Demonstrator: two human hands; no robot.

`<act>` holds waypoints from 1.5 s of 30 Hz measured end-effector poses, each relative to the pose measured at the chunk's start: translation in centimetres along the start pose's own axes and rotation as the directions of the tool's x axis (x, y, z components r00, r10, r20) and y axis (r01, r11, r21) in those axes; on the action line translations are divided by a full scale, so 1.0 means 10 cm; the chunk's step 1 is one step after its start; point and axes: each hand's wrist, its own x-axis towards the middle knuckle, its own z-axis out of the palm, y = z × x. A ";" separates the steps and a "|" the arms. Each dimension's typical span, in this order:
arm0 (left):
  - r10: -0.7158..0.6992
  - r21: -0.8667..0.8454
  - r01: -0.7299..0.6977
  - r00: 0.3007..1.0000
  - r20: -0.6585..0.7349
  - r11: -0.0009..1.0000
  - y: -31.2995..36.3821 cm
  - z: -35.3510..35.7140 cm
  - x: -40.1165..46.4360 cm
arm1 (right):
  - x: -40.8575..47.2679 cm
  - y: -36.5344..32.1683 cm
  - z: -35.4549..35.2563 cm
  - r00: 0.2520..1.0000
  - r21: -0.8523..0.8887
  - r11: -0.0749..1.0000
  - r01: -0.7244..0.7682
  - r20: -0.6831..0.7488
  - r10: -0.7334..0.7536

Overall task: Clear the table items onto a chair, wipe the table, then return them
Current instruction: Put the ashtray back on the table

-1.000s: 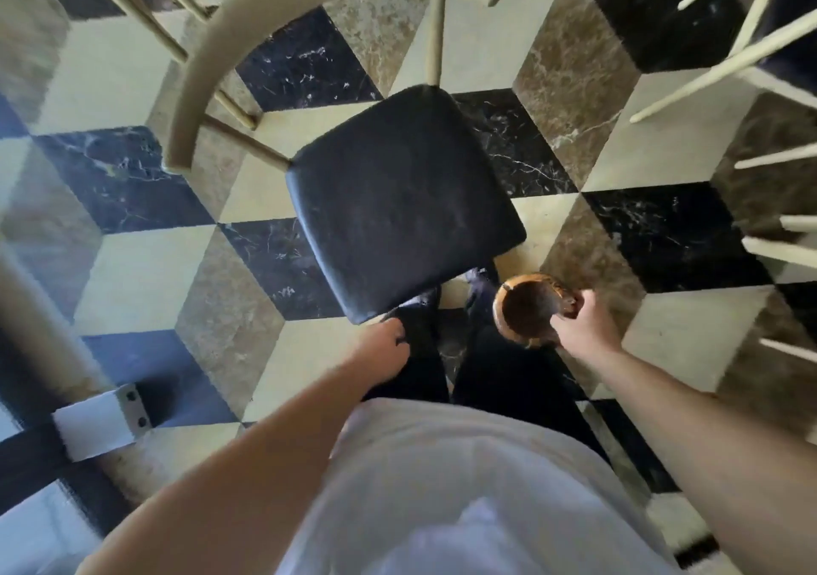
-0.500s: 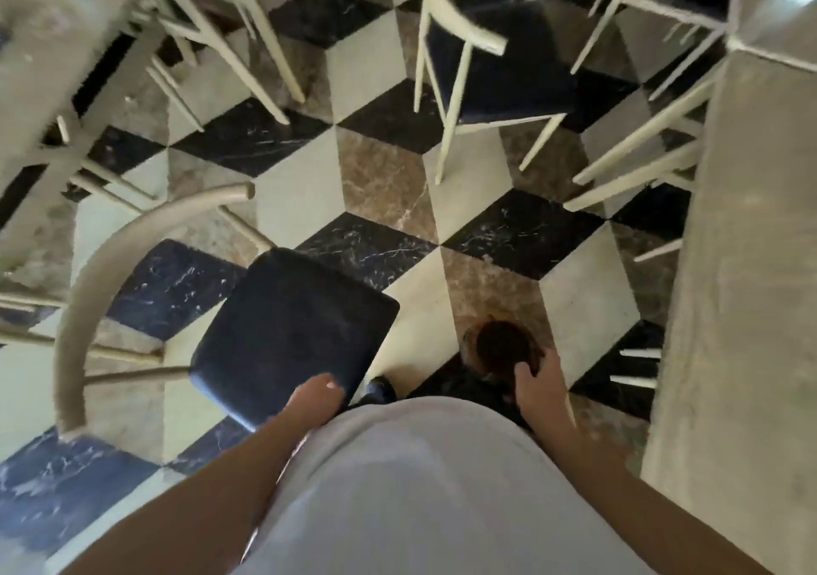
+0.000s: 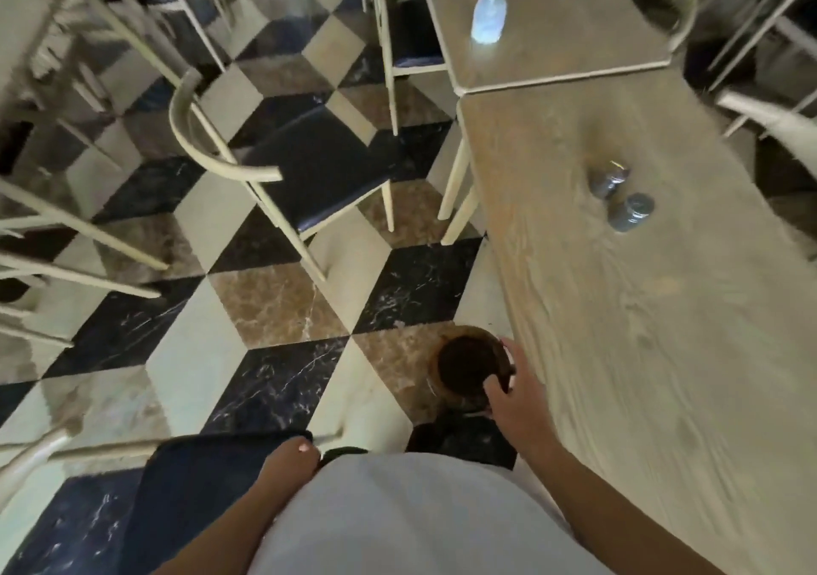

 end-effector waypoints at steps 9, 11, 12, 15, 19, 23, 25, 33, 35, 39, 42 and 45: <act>0.224 0.286 -0.242 0.970 0.095 0.927 1.25 -0.20 0.31 | 0.23 0.25 -0.52 0.979 0.090 0.994 -0.056 -0.193 0.073; 0.234 0.261 -0.257 0.965 0.117 0.930 1.52 -0.23 0.43 | 0.29 0.25 -0.61 0.967 0.124 0.990 -0.070 -0.236 0.098; 0.246 0.245 -0.269 0.962 0.120 0.932 1.63 -0.24 0.51 | 0.33 0.24 -0.65 0.960 0.138 0.988 -0.073 -0.257 0.107; 0.249 0.326 -0.300 0.950 0.190 0.896 2.02 -0.32 0.76 | 0.47 0.24 -0.74 0.940 0.208 0.972 -0.107 -0.297 0.166; 0.343 0.394 -0.418 0.906 0.250 0.818 2.71 -0.47 1.14 | 0.75 0.19 -0.85 0.899 0.259 0.951 -0.167 -0.357 0.255; 0.420 0.530 -0.559 0.829 0.369 0.637 3.35 -0.69 1.49 | 1.01 0.11 -0.91 0.812 0.303 0.910 -0.284 -0.429 0.396; 0.413 0.597 -0.634 0.773 0.481 0.491 3.66 -0.78 1.62 | 1.10 0.05 -0.93 0.750 0.363 0.878 -0.310 -0.474 0.461; 0.188 0.648 -0.722 0.690 0.699 0.243 4.55 -0.63 1.63 | 1.17 -0.06 -0.86 0.500 0.613 0.737 -0.284 -0.561 0.660; 0.218 0.653 -0.716 0.698 0.682 0.248 4.70 -0.48 1.58 | 1.15 0.03 -0.88 0.470 0.641 0.717 -0.274 -0.561 0.681; 0.275 0.662 -0.711 0.703 0.656 0.238 4.82 -0.23 1.50 | 1.08 0.26 -0.98 0.475 0.679 0.675 -0.288 -0.511 0.717; 0.349 0.643 -0.735 0.672 0.653 0.214 4.84 -0.12 1.46 | 1.08 0.44 -1.06 0.466 0.676 0.655 -0.339 -0.484 0.741; 0.328 0.632 -0.747 0.662 0.674 0.209 4.91 -0.09 1.45 | 1.12 0.56 -1.13 0.446 0.689 0.627 -0.364 -0.462 0.767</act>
